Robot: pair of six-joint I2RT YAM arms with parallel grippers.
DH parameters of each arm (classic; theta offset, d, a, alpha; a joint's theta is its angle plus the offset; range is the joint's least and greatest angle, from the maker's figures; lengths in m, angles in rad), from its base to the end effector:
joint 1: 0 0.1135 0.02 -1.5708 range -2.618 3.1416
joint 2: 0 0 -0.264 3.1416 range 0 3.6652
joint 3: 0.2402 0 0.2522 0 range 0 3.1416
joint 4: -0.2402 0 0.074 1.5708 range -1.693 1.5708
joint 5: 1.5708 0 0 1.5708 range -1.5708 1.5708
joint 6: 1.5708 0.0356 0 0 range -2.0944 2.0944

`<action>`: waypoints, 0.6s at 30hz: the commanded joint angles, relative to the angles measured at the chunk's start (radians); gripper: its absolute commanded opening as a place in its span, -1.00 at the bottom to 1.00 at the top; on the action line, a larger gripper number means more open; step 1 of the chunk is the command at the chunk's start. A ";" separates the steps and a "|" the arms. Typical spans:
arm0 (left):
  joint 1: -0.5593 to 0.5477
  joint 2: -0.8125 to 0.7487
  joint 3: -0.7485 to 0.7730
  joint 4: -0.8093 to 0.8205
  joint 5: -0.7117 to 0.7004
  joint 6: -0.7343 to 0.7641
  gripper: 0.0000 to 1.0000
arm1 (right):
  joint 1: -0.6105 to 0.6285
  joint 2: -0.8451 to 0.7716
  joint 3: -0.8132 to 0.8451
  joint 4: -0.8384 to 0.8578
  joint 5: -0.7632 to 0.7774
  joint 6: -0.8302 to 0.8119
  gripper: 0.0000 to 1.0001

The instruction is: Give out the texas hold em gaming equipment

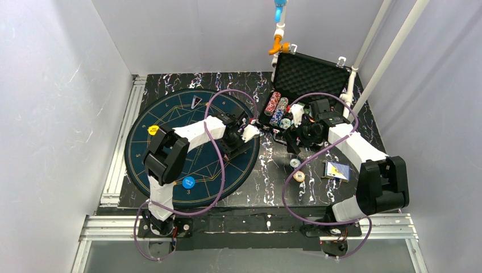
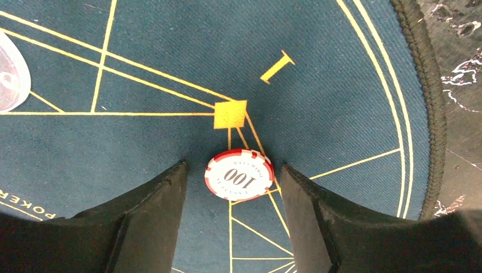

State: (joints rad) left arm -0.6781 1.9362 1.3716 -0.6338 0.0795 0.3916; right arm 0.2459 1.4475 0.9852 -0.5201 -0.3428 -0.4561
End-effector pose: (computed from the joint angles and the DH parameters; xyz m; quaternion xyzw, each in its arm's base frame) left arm 0.3044 -0.2489 0.1777 0.5068 0.8411 -0.0651 0.1775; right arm 0.2815 0.0830 0.2305 -0.3707 0.8685 0.1324 0.3013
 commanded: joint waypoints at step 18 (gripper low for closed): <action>0.001 -0.138 -0.002 -0.079 0.059 -0.009 -0.16 | -0.005 0.008 0.006 0.031 -0.001 -0.010 0.96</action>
State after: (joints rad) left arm -0.6777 1.9156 1.3708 -0.6636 0.1001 0.3885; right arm 0.2459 1.4483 0.9852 -0.5190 -0.3397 -0.4564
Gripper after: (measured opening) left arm 0.422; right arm 0.981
